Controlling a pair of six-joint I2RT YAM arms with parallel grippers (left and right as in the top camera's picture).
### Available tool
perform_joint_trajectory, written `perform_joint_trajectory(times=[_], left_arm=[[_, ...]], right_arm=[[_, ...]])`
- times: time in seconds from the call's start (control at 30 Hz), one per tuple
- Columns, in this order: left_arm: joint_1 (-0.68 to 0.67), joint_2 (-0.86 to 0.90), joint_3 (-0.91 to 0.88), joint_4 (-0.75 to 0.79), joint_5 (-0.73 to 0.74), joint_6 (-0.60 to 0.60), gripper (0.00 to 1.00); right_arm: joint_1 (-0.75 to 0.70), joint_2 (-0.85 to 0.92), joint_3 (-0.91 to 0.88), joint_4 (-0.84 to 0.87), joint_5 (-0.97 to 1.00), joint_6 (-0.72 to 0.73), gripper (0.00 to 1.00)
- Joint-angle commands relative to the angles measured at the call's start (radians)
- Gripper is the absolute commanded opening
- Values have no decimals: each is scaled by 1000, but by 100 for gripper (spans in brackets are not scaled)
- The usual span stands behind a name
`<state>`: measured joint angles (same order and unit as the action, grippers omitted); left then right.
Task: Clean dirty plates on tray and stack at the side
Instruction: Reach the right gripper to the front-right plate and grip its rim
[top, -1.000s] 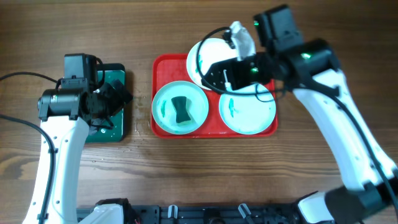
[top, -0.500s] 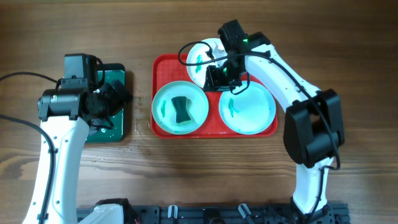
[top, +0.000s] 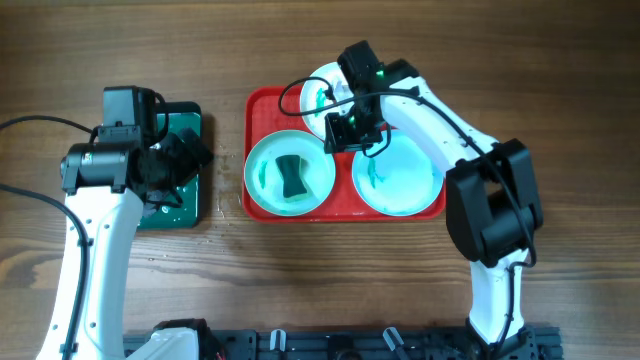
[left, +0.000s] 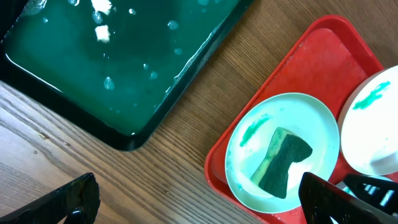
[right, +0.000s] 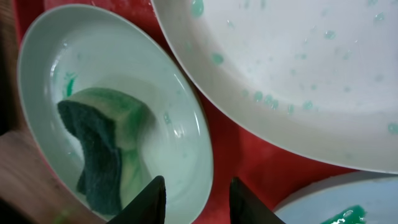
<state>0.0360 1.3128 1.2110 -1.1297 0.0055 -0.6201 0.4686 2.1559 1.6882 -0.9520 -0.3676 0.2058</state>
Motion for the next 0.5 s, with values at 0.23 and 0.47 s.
perform_joint_trajectory(times=[0.23, 0.47], left_arm=[[5, 6, -3, 0, 4, -17, 100], [5, 6, -3, 0, 4, -17, 100]], right_arm=[[55, 21, -78, 71, 126, 41, 35], [56, 21, -137, 115, 140, 41, 34]])
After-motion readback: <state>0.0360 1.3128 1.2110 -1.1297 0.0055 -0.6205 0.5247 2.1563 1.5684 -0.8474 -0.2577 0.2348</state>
